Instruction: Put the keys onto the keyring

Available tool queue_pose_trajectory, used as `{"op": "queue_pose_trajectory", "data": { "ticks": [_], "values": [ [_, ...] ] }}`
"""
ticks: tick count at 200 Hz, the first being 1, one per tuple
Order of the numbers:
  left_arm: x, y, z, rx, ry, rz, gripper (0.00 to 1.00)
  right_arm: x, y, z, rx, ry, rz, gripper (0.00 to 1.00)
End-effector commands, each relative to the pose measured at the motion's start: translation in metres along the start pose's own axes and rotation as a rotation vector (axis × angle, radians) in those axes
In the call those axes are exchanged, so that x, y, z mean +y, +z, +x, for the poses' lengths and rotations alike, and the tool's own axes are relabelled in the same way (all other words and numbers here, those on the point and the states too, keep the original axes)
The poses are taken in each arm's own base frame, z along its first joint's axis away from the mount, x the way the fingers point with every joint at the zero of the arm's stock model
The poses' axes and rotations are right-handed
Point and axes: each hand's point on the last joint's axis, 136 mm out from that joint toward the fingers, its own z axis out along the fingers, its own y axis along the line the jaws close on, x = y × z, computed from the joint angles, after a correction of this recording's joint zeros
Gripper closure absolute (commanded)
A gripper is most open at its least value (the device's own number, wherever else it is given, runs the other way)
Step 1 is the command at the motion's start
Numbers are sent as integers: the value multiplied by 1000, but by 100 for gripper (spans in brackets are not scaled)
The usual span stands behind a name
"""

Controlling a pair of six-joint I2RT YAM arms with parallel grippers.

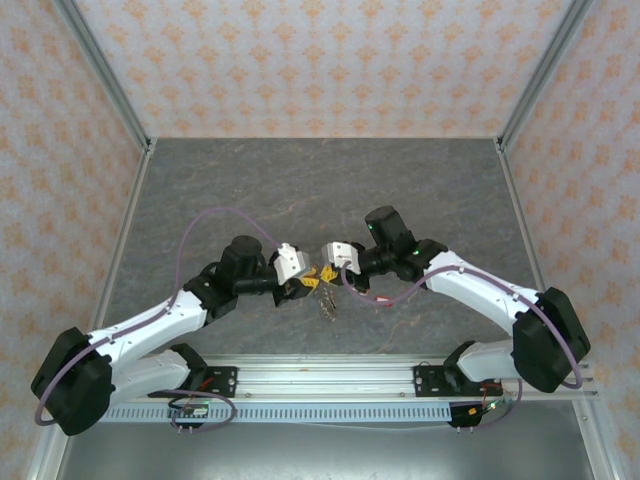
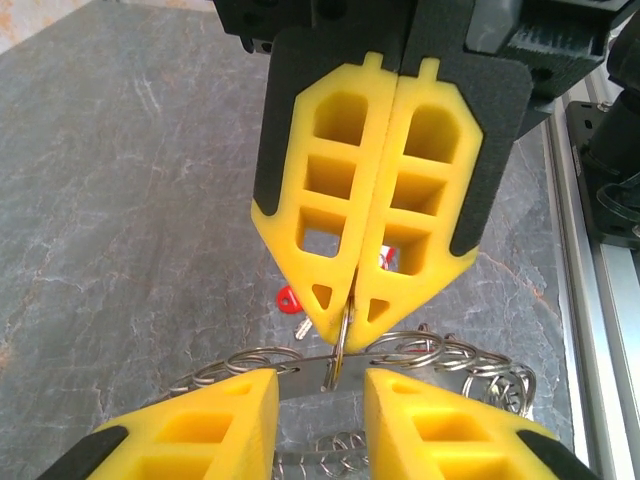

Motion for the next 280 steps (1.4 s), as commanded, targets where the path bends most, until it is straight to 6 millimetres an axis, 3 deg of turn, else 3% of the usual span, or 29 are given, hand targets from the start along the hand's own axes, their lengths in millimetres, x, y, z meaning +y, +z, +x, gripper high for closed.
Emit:
{"op": "queue_pose_trajectory", "data": {
  "ticks": [1,48,81,147,167,190,216,244,254,280],
  "values": [
    [-3,1,-16,-33,36,30,73,2,-3,-18,-84,-33,-11,100],
    [-1,7,-18,-23,35,47,80,1,-4,-23,-106,-33,-10,100],
    [-4,10,-17,-3,39,78,100,2,-4,-21,-94,-23,-9,100],
    [2,6,-19,-34,43,23,100,0,-14,9,14,3,132,84],
    [2,5,-20,-45,40,18,100,-6,-29,3,-22,34,246,80],
    [3,3,-21,-59,37,6,100,-35,-51,-2,-80,201,476,78],
    [4,2,-22,-76,25,-11,100,-64,-77,5,-135,509,687,79],
    [8,0,-21,-81,6,-39,100,-84,-99,43,-89,863,913,88],
    [10,-1,-21,-89,-4,-56,100,-88,-108,60,-51,983,996,86],
    [15,-4,-21,-117,-20,-97,100,-80,-106,83,42,1142,1020,82]
  ]
}}
